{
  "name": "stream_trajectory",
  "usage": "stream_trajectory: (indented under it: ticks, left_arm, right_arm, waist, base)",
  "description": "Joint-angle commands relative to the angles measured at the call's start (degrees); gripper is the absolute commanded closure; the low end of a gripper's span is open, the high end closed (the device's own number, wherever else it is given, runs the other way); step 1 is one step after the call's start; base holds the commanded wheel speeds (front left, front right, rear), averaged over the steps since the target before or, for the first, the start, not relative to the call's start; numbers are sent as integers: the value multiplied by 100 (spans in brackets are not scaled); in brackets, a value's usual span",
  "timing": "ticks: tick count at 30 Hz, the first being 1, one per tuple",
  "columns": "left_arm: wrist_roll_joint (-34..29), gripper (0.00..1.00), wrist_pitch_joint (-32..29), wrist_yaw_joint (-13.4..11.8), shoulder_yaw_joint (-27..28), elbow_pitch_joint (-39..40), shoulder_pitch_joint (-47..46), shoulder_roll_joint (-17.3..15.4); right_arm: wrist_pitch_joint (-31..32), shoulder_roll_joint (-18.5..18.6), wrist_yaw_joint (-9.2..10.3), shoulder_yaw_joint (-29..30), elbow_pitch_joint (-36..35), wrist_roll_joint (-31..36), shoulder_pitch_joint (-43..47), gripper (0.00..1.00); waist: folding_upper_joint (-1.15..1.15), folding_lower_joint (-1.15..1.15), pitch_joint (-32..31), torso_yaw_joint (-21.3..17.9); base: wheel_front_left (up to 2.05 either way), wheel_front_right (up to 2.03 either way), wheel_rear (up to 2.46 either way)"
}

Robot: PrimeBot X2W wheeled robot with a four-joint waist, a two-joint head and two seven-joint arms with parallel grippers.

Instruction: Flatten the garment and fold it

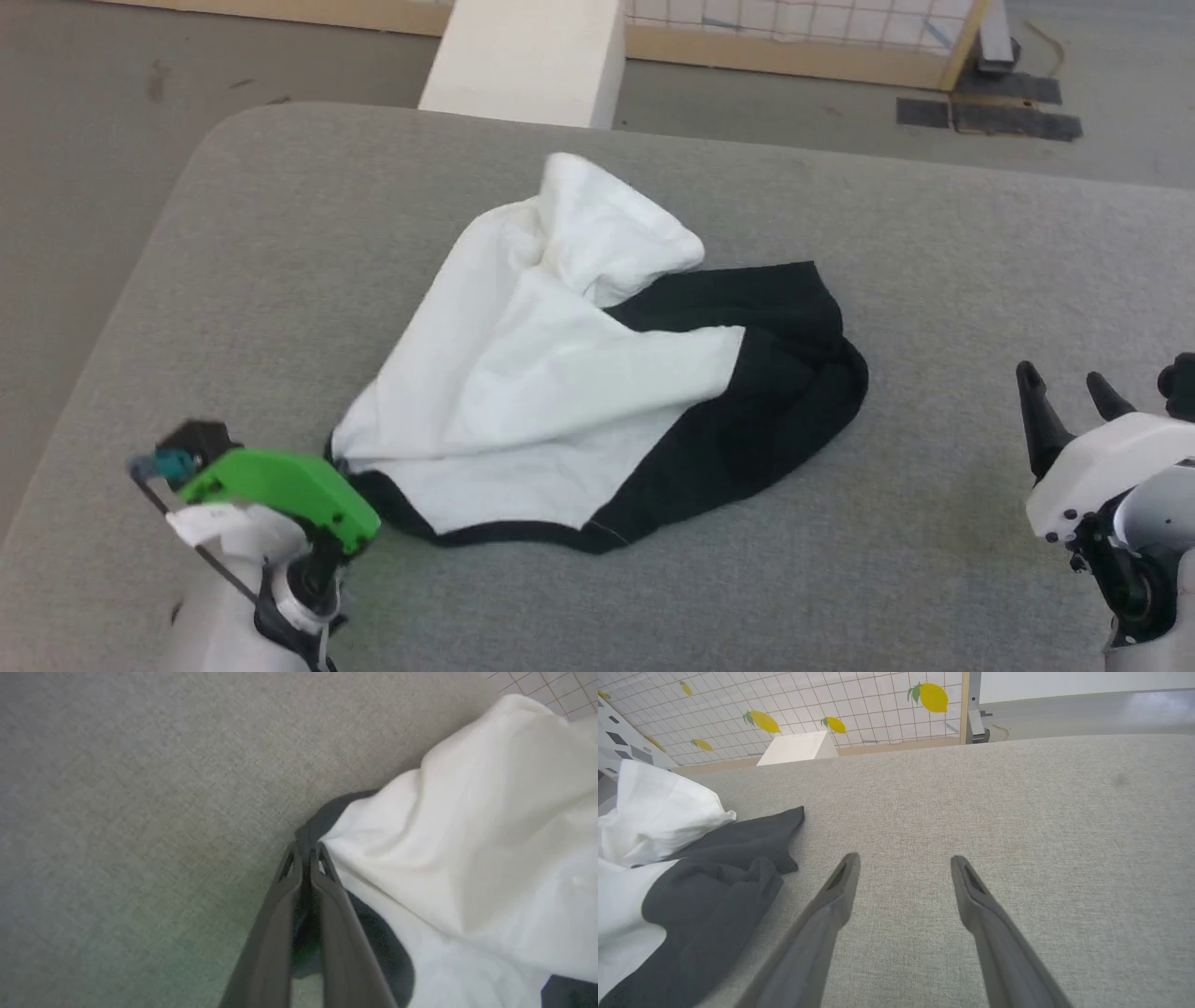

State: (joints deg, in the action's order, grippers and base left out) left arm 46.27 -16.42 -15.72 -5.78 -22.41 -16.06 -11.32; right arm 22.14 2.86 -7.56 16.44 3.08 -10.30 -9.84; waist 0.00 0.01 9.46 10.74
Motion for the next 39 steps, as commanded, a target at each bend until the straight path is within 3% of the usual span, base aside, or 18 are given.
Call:
stream_trajectory:
  ticks: [1,2,3,4,7,10,14,16,22,28,39]
  left_arm:
    - [119,100,-24,47,22,59,91,35]
    - [164,70,16,112,39,119,138,58]
    - [191,23,79,150,71,172,153,71]
    - [200,0,166,239,86,254,156,62]
    - [72,0,581,475,135,519,145,-64]
    - [-379,0,1399,698,145,863,201,-306]
    - [-1094,0,2637,808,100,1072,434,-522]
    - [-1325,0,2947,817,77,1110,560,-510]
    - [-1691,0,3127,826,105,1199,811,-299]
    - [-1786,0,3139,887,200,1159,765,-115]
    - [-1967,0,3141,1131,353,1088,573,85]
  right_arm:
    - [2,2,8,-13,35,36,59,0]
    - [13,2,8,-50,53,48,76,0]
    - [21,2,8,-88,68,57,87,0]
    - [30,2,8,-135,87,48,91,0]
    - [37,2,8,-289,95,52,69,0]
    - [87,2,8,-577,63,99,-12,0]
    - [299,2,8,-1134,54,151,-82,0]
    - [545,2,8,-1463,95,182,-82,0]
    - [1352,10,8,-2275,293,405,-231,0]
    - [1750,5,8,-2432,721,716,-557,0]
    - [1470,3,8,-2675,1482,769,-1024,0]
  waist:
    - [0,-1,-85,109]
    - [0,-1,-103,122]
    - [0,-1,-119,130]
    - [0,-1,-136,135]
    - [0,-1,-191,135]
    - [0,-1,-211,111]
    - [0,-1,-197,96]
    - [0,-1,-162,107]
    - [0,-1,36,154]
    - [0,-1,213,226]
    - [0,-1,468,321]
  base:
    - [0,0,0]
    - [0,0,0]
    - [0,0,0]
    - [0,0,0]
    - [0,0,0]
    - [0,0,0]
    - [0,0,0]
    - [0,0,0]
    - [0,0,0]
    - [0,0,0]
    - [0,0,0]
